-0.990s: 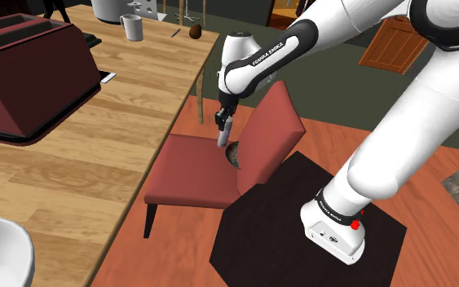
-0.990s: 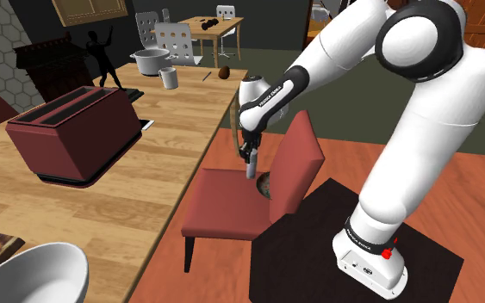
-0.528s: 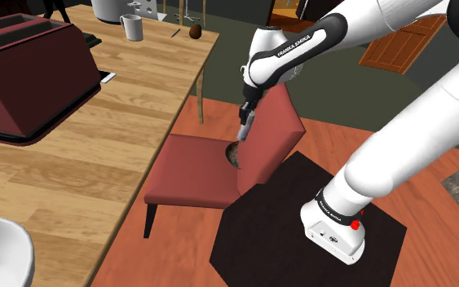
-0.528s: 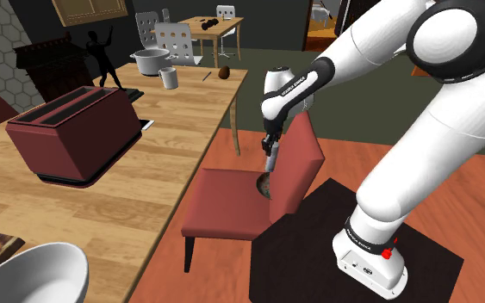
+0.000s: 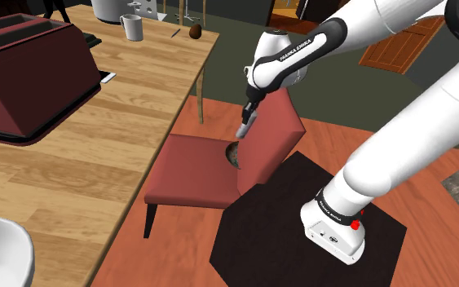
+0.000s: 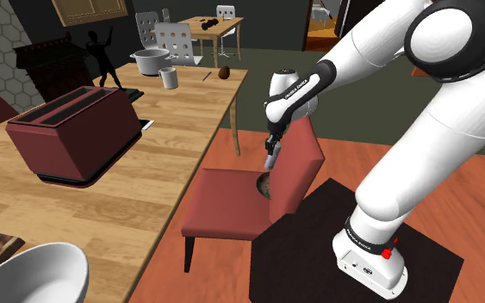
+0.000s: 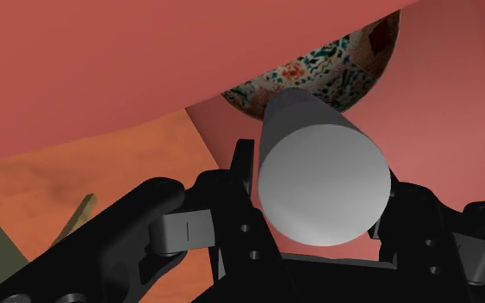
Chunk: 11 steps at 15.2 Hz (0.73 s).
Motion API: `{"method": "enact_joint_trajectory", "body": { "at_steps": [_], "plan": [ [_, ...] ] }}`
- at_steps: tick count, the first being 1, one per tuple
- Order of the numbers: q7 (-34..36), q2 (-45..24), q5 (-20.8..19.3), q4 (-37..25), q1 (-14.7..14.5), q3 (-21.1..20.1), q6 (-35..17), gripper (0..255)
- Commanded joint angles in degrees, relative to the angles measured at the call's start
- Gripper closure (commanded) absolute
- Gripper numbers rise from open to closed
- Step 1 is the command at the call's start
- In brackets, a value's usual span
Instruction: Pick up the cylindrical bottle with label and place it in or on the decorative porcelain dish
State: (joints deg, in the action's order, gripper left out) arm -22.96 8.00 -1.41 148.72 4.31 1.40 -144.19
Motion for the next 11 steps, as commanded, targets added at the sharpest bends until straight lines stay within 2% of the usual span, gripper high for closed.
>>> {"method": "enact_joint_trajectory", "body": {
  "at_steps": [1,11],
  "plan": [
    [0.09,-1.79,-0.33,1.29,0.96,0.85,0.18,255],
    [0.06,-9.85,-0.18,2.3,1.33,0.5,-8.88,255]
  ]
}}
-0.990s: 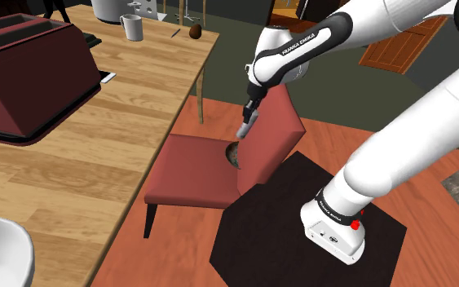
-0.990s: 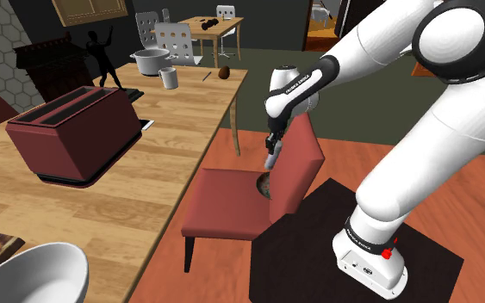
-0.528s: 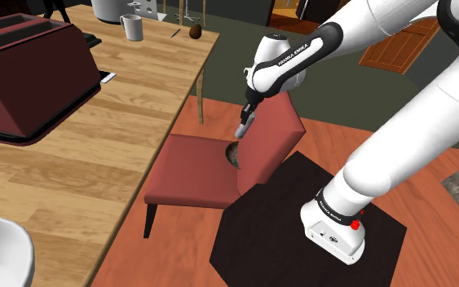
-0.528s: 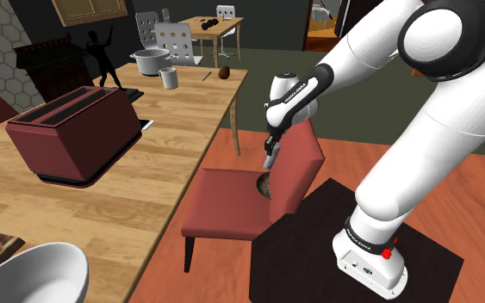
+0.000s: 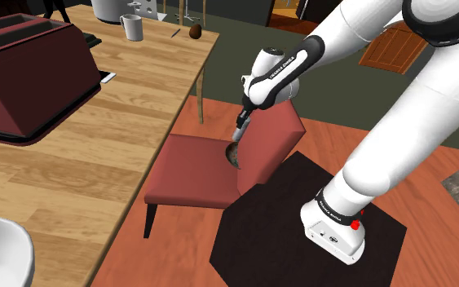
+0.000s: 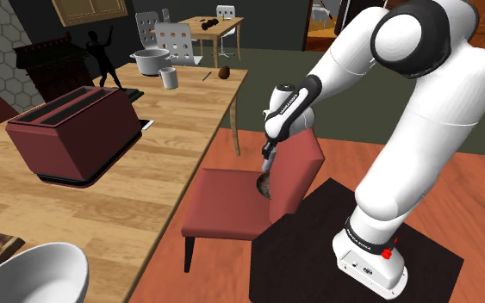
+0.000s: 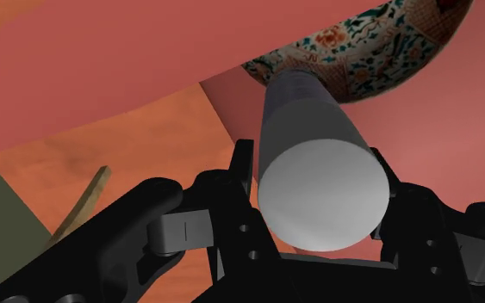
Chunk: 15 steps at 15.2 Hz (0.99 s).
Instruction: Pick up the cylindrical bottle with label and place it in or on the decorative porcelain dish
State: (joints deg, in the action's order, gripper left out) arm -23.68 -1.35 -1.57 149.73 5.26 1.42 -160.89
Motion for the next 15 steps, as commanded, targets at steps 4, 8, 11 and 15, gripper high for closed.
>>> {"method": "enact_joint_trajectory", "body": {
  "at_steps": [4,8,11,15],
  "plan": [
    [0.77,-4.11,0.04,1.28,0.46,0.41,4.22,255],
    [0.8,-4.11,0.01,1.28,0.59,0.28,4.22,255],
    [0.82,-4.11,-0.02,1.27,0.72,0.16,4.22,255],
    [2.14,-4.59,-0.36,0.07,0.06,-0.28,4.94,0]
  ]
}}
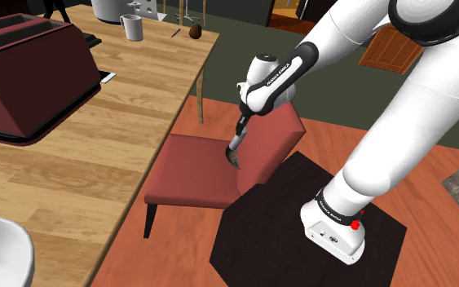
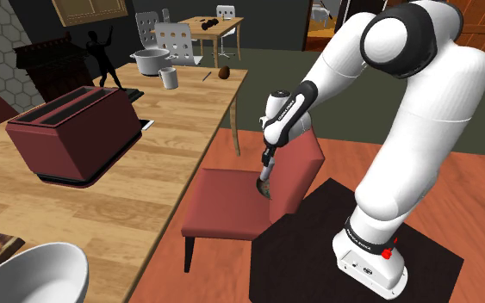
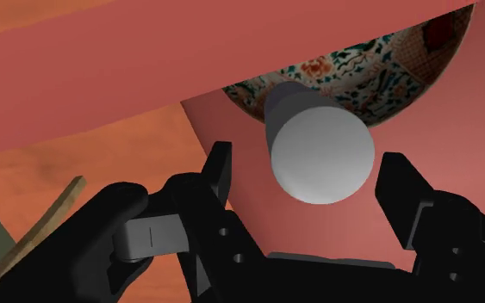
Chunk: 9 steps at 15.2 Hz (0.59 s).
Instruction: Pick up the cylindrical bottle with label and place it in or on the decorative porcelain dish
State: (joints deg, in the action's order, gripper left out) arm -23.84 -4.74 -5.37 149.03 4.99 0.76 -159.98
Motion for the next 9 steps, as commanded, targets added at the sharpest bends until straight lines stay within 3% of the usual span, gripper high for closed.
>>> {"method": "enact_joint_trajectory", "body": {
  "at_steps": [1,3,7,9],
  "plan": [
    [3.27,-1.89,3.17,0.12,-0.15,0.12,3.97,0],
    [1.09,-0.72,3.61,1.97,1.67,0.16,3.31,0],
    [0.92,7.44,3.86,1.67,2.23,-0.56,11.77,0],
    [0.91,7.44,3.87,1.67,2.24,-0.57,11.78,0]
  ]
}}
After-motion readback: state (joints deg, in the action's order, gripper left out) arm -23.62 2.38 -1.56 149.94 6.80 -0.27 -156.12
